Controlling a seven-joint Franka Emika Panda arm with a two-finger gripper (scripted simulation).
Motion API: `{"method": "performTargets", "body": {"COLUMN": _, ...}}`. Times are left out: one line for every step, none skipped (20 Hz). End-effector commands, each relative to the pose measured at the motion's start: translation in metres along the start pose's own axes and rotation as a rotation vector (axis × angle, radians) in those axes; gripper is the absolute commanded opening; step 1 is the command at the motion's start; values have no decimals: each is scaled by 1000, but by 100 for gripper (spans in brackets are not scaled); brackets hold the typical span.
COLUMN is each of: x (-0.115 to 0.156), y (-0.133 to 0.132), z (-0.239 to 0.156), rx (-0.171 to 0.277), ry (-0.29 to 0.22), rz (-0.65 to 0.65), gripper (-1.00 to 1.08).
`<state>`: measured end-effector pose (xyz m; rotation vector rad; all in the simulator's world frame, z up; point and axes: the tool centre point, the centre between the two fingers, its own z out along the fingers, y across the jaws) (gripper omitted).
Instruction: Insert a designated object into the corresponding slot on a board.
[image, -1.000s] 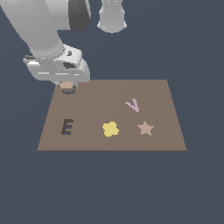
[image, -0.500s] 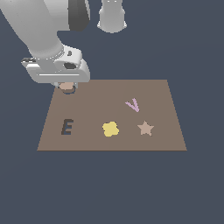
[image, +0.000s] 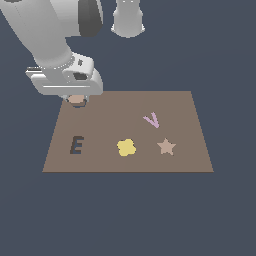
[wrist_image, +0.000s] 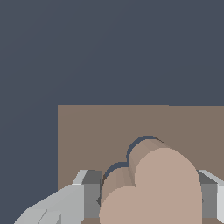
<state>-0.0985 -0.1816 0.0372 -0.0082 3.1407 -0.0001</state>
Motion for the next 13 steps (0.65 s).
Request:
{"method": "performTargets", "body": {"x": 0, "y": 0, "z": 5, "rx": 0, "ry": 0, "rz": 1, "gripper": -100}}
{"method": "performTargets", "body": {"x": 0, "y": 0, "z": 6, "rx": 0, "ry": 0, "rz": 1, "gripper": -100}}
{"method": "performTargets", "body": {"x": 0, "y": 0, "z": 7, "rx": 0, "ry": 0, "rz": 1, "gripper": -100}}
{"method": "performTargets", "body": {"x": 0, "y": 0, "z": 7, "rx": 0, "ry": 0, "rz": 1, "gripper": 100}}
{"method": "performTargets", "body": {"x": 0, "y": 0, "z": 7, "rx": 0, "ry": 0, "rz": 1, "gripper": 100}}
{"method": "performTargets", "body": {"x": 0, "y": 0, "z": 7, "rx": 0, "ry": 0, "rz": 1, "gripper": 100}}
{"method": "performTargets", "body": {"x": 0, "y": 0, "z": 7, "rx": 0, "ry": 0, "rz": 1, "gripper": 100}}
{"method": "performTargets", "body": {"x": 0, "y": 0, "z": 7, "rx": 0, "ry": 0, "rz": 1, "gripper": 100}}
{"method": "performTargets", "body": {"x": 0, "y": 0, "z": 7, "rx": 0, "ry": 0, "rz": 1, "gripper": 100}}
{"method": "performTargets", "body": {"x": 0, "y": 0, "z": 7, "rx": 0, "ry": 0, "rz": 1, "gripper": 100}}
{"method": "performTargets", "body": {"x": 0, "y": 0, "z": 7, "rx": 0, "ry": 0, "rz": 1, "gripper": 100}}
{"method": "performTargets", "body": {"x": 0, "y": 0, "z": 7, "rx": 0, "ry": 0, "rz": 1, "gripper": 100}}
{"method": "performTargets", "body": {"x": 0, "y": 0, "z": 7, "rx": 0, "ry": 0, "rz": 1, "gripper": 100}}
